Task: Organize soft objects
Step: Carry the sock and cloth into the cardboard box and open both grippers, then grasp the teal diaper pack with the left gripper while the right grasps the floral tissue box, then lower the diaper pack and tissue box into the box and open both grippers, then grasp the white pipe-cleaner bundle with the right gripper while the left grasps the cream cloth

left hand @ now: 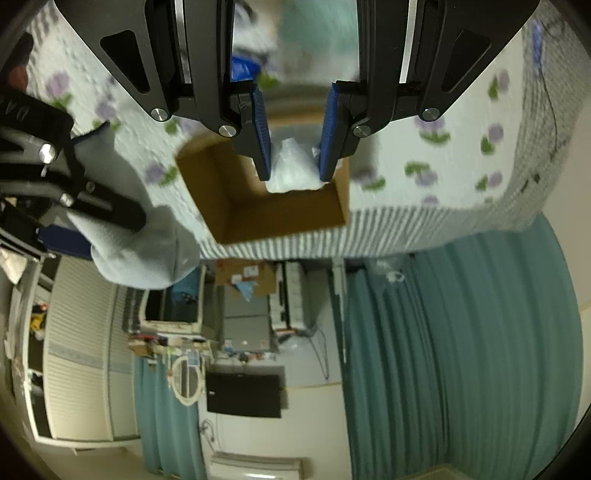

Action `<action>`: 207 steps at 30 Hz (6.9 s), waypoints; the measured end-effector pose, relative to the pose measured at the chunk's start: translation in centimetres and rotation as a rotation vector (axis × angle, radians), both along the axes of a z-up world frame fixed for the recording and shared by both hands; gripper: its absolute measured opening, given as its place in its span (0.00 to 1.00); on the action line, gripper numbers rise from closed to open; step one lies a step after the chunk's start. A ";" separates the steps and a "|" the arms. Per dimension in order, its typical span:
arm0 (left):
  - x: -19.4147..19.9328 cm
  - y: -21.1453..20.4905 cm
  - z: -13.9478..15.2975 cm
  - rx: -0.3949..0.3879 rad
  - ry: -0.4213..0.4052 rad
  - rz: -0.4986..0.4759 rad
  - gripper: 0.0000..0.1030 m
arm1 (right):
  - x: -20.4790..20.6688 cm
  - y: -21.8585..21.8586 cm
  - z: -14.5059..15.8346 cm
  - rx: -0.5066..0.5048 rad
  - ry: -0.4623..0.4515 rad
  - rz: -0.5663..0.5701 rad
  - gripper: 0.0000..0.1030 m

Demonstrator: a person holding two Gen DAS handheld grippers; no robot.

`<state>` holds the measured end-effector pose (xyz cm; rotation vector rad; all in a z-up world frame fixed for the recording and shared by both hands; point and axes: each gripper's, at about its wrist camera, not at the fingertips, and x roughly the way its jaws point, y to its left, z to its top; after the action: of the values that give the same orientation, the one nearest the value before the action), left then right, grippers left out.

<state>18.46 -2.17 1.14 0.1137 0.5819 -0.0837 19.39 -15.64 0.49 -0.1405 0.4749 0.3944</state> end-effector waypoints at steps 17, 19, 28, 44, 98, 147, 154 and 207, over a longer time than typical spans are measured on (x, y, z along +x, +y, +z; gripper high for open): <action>14.7 0.5 -9.8 0.027 0.158 -0.007 0.30 | 16.7 2.5 -10.9 0.000 0.146 0.002 0.52; 14.4 0.2 -9.7 0.040 0.155 -0.018 0.33 | 16.6 2.3 -11.3 -0.013 0.142 -0.007 0.57; 9.5 1.6 -4.7 0.037 0.071 0.033 0.81 | 12.6 -2.3 -4.5 0.053 0.055 -0.075 0.88; -4.7 0.6 1.2 0.024 0.013 0.004 1.00 | -3.5 -4.3 1.9 -0.134 0.034 -0.002 1.00; -6.5 5.1 -5.4 -0.073 0.180 0.003 0.30 | -7.0 -2.3 -7.0 -0.266 0.122 0.003 0.81; 3.9 7.6 -5.4 -0.033 0.099 0.136 0.78 | 10.2 2.9 -8.0 -0.020 0.103 -0.060 1.00; -2.7 6.7 -1.9 -0.030 0.064 0.114 0.79 | 2.8 0.3 -2.7 -0.064 0.055 -0.096 1.00; -5.9 0.7 -19.0 -0.052 0.389 0.027 0.80 | -3.6 -0.4 -19.9 0.016 0.448 -0.075 0.33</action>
<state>12.57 -1.47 -17.90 0.0389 0.9683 -0.0955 15.84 -16.00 -19.38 -0.0164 0.9153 0.3553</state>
